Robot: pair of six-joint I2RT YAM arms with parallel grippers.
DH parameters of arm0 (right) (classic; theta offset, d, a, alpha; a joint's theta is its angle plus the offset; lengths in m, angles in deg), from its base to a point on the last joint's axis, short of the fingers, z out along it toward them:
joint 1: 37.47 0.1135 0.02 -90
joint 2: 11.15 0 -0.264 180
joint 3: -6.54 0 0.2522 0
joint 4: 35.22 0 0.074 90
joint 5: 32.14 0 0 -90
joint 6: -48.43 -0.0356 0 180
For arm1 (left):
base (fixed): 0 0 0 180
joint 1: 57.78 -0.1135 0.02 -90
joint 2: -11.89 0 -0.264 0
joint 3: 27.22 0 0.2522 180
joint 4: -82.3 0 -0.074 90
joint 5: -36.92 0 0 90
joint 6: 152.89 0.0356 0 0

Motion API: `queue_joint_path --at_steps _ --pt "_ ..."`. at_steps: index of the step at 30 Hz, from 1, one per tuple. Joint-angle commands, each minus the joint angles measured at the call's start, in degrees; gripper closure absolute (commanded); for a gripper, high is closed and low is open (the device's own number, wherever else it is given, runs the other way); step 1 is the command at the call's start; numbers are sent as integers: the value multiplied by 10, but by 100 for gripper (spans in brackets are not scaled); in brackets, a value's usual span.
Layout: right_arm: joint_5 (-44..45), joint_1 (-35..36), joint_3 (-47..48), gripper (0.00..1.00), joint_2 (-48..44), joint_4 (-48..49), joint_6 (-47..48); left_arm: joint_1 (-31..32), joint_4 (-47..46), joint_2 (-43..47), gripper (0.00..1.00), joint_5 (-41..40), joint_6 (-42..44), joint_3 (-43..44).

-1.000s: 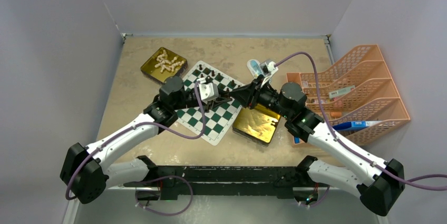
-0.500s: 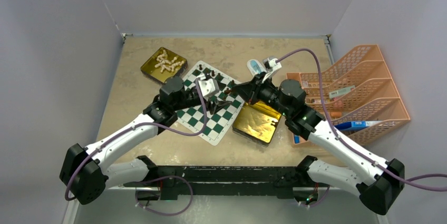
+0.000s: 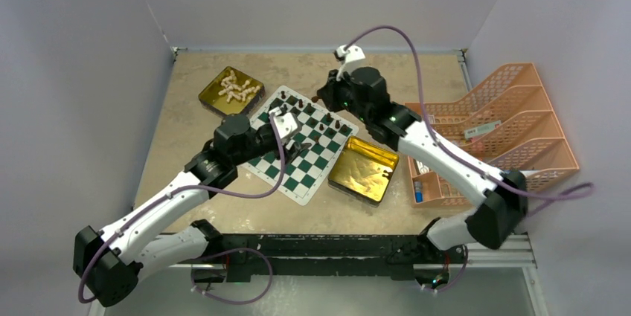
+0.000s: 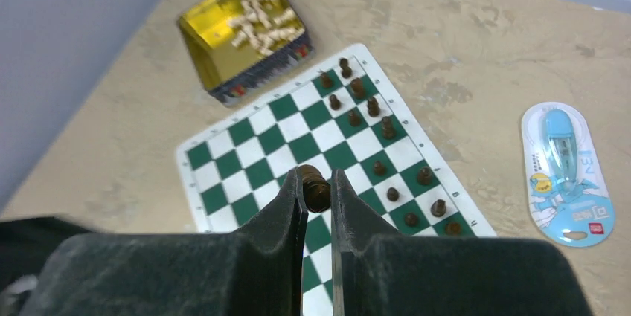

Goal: Set up the chess pieces on the board
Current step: Place the chess piece on the chessboard.

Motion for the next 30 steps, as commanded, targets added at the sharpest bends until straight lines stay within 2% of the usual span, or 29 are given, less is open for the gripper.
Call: queue_joint_path --at_steps 1,7,16,23,30 --pt "47 -1 90 95 93 -64 55 0 52 43 28 -31 17 1" --pt "88 -1 186 95 215 -105 87 0 106 92 27 -30 35 -10" --pt "163 -3 311 93 380 -174 140 1 76 195 25 -117 66 -46" --pt "158 -16 340 92 437 -177 144 1 73 242 24 -154 89 -66" --pt "120 -44 318 92 438 -145 145 1 62 246 23 -130 78 -74"
